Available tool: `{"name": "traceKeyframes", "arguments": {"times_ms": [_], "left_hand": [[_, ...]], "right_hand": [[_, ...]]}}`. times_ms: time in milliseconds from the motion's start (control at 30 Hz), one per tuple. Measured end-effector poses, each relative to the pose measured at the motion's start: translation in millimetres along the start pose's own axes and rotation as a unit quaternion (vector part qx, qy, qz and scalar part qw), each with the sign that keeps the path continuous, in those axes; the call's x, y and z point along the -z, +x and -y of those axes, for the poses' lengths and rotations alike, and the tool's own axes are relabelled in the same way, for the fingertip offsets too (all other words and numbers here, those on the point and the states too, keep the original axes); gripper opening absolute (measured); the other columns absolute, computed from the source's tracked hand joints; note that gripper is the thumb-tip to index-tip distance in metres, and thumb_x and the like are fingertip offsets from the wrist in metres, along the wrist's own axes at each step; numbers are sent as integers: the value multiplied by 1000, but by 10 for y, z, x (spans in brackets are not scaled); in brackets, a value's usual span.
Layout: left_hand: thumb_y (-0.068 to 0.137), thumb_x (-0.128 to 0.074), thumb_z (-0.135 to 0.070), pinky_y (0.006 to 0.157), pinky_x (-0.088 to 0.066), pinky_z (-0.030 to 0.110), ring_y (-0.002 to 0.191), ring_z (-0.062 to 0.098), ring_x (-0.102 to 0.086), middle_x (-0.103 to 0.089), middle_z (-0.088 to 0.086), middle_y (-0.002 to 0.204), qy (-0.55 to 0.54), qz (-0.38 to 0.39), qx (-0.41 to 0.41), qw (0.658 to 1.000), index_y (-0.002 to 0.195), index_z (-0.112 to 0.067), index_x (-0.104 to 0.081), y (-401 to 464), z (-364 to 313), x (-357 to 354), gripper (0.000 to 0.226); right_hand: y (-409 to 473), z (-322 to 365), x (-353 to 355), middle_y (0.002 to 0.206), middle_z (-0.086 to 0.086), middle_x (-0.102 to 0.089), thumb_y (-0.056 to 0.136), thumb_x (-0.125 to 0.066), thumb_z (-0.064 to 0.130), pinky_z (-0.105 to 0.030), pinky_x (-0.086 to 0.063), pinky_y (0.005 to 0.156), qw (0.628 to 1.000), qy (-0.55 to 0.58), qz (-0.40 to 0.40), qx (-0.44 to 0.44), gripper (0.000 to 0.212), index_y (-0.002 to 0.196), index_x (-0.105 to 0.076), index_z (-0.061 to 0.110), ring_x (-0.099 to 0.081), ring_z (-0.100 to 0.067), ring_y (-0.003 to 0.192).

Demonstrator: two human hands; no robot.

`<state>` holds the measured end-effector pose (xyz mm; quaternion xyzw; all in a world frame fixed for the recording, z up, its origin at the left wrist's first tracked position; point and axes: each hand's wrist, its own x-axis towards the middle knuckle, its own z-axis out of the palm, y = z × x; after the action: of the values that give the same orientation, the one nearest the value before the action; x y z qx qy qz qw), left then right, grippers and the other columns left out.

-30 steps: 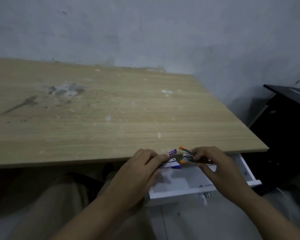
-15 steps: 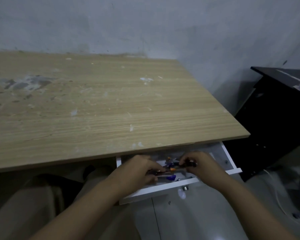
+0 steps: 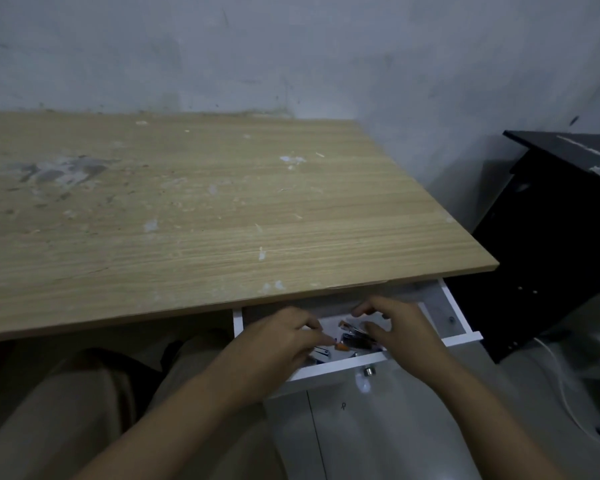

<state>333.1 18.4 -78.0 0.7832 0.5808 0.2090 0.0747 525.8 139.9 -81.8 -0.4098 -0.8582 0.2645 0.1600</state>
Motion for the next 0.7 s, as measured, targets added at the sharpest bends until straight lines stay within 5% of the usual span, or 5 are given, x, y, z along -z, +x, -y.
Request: {"name": "traceKeyframes", "arguments": {"times_ms": [167, 367, 533, 700], "left_hand": [[84, -47, -22, 95, -47, 32, 113, 19, -60, -68, 2, 115, 107, -69, -87, 988, 109, -26, -66, -126, -152, -2, 31], [73, -64, -18, 104, -33, 38, 119, 20, -57, -66, 4, 122, 175, -64, -111, 976, 113, -27, -61, -265, -241, -113, 41], [73, -65, -15, 107, -35, 44, 120, 22, -56, -64, 7, 124, 175, -63, -95, 978, 114, -27, -61, -274, -211, -119, 43], [78, -65, -16, 117, -23, 40, 131, 21, -44, -55, 7, 136, 168, -77, -49, 982, 121, -27, -54, -232, -186, -101, 46]], "right_hand": [[-212, 203, -42, 95, 4, -69, 83, -64, 7, -20, -44, 81, 998, 24, -47, 39, 16, 92, -69, 20, -60, -14, 94], [-478, 383, -188, 88, 5, -63, 81, -65, 3, -35, -50, 82, 991, 58, -108, 61, 19, 91, -70, 18, -61, -20, 93], [-577, 372, -368, 90, 16, -63, 77, -60, 16, -39, -51, 79, 973, 50, -209, 77, 16, 89, -70, 20, -55, -5, 91], [-682, 275, -669, 118, 2, -61, 81, -58, 28, -34, -34, 96, 923, 42, -380, -44, 26, 106, -61, 23, -46, -16, 114]]}}
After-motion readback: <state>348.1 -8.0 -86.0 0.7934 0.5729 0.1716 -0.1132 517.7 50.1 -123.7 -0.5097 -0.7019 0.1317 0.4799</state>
